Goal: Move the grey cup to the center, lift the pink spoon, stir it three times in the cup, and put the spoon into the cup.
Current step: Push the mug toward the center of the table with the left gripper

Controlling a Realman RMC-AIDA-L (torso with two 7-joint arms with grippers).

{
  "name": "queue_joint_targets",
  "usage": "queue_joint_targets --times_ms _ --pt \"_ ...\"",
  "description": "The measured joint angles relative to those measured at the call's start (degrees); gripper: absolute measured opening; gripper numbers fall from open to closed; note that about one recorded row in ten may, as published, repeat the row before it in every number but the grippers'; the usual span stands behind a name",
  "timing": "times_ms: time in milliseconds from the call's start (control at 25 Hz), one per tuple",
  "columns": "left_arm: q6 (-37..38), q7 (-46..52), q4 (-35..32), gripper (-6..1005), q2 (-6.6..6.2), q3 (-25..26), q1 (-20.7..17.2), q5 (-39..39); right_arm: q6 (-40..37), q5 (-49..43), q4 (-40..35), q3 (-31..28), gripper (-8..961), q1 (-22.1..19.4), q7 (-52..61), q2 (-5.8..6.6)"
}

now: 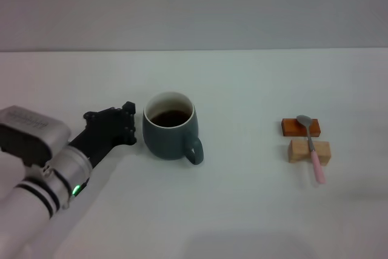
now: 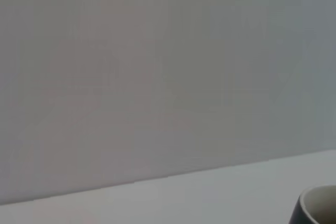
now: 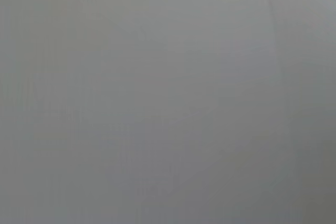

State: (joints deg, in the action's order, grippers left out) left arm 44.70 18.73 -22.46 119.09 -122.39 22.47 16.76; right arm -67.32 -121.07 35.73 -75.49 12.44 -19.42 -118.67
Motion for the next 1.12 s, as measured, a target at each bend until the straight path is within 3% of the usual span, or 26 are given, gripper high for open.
queue_joint_targets --times_ms 320,800,960,1120 --pt "-0.7 0.3 -1.5 -2 0.01 -4.3 0.9 -0.2 0.0 -0.4 1.2 0.2 491 -1.4 0.0 -0.07" --pt "0.7 2.3 -3.8 -2 0.00 -10.0 -1.5 -0.3 0.3 -1.0 1.4 0.4 497 -1.2 0.0 -0.17" --pt "1.1 2.2 -3.7 -2 -0.02 -7.4 -2.2 0.9 0.4 -1.1 1.5 2.1 499 -1.7 0.0 -0.27" --pt "3.8 1.8 -2.4 -2 -0.38 0.7 -2.5 2.5 0.1 -1.1 2.1 5.4 502 -3.2 -0.1 -0.42"
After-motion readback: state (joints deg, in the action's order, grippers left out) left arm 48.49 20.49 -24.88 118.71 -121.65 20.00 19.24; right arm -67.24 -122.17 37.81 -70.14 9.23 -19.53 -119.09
